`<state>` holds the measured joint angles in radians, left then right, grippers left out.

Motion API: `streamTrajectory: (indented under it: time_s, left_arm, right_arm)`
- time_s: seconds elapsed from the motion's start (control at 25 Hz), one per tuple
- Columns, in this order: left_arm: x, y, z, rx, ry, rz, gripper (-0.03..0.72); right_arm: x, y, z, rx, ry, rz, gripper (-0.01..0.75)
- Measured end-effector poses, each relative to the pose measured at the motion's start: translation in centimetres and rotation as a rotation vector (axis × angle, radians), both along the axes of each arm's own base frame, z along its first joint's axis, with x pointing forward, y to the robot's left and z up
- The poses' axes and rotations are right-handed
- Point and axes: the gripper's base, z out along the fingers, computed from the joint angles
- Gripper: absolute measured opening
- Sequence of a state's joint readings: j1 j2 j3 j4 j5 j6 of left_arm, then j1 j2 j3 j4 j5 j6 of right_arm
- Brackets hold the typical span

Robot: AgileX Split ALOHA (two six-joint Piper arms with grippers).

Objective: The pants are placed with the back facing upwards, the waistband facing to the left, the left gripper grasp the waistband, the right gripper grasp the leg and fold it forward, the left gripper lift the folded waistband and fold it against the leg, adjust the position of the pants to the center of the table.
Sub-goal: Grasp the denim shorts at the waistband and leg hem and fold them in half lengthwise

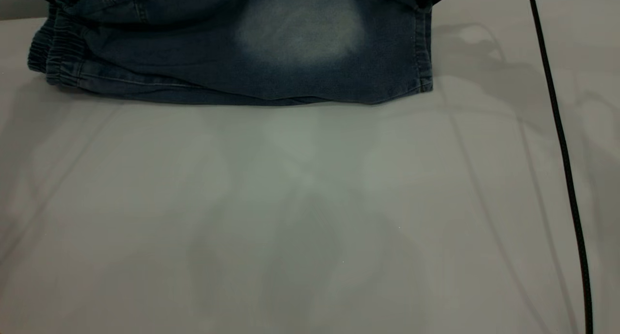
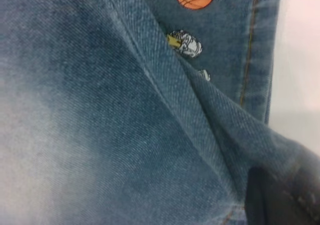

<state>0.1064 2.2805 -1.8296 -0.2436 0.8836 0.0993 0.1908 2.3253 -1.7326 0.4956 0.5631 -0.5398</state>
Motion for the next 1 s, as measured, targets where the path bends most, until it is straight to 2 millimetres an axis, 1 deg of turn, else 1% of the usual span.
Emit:
streamTrajectory:
  time_s: [0.08, 0.16, 0.28, 0.4, 0.44, 0.52, 0.6, 0.72, 0.8, 0.88, 1.0]
  left_arm:
    - [-0.1, 0.2, 0.0, 0.022, 0.006, -0.010, 0.135]
    - [0.0, 0.3, -0.1, 0.040, 0.001, -0.014, 0.135]
    - [0.2, 0.4, 0.0, 0.055, -0.024, -0.026, 0.135]
    - [0.3, 0.4, 0.0, 0.064, -0.042, -0.049, 0.150]
    - [0.3, 0.4, 0.0, 0.063, -0.044, -0.054, 0.172]
    - [0.3, 0.4, 0.1, 0.064, -0.046, -0.055, 0.239]
    - [0.3, 0.4, 0.1, 0.064, -0.048, -0.053, 0.333]
    - [0.5, 0.4, 0.2, 0.066, -0.070, -0.047, 0.454]
    - [0.8, 0.5, 0.8, 0.068, -0.095, -0.041, 0.515]
    - [0.9, 0.4, 1.8, 0.064, -0.105, -0.038, 0.545]
    - [1.0, 0.4, 3.4, 0.058, -0.081, -0.040, 0.559]
  right_arm:
    - [0.0, 0.1, 0.0, 0.011, 0.003, -0.005, 0.045]
    - [-0.1, 0.1, 0.0, 0.012, 0.010, -0.002, 0.083]
    - [-0.1, 0.1, 0.0, 0.014, 0.015, -0.001, 0.192]
    - [-0.1, 0.2, 0.0, 0.014, 0.016, 0.000, 0.341]
    - [-0.1, 0.2, 0.1, 0.016, 0.015, 0.000, 0.391]
    - [-0.1, 0.2, 0.1, 0.019, 0.016, -0.002, 0.471]
    - [-0.1, 0.2, 0.1, 0.032, 0.019, -0.012, 0.517]
    - [-0.3, 0.6, 0.2, 0.070, 0.044, -0.023, 0.540]
    - [-0.5, 1.1, 0.2, 0.087, 0.054, -0.014, 0.542]
    - [-0.7, 1.7, 0.2, 0.084, 0.060, 0.012, 0.542]
    - [-0.9, 2.3, 0.2, 0.084, 0.066, 0.029, 0.544]
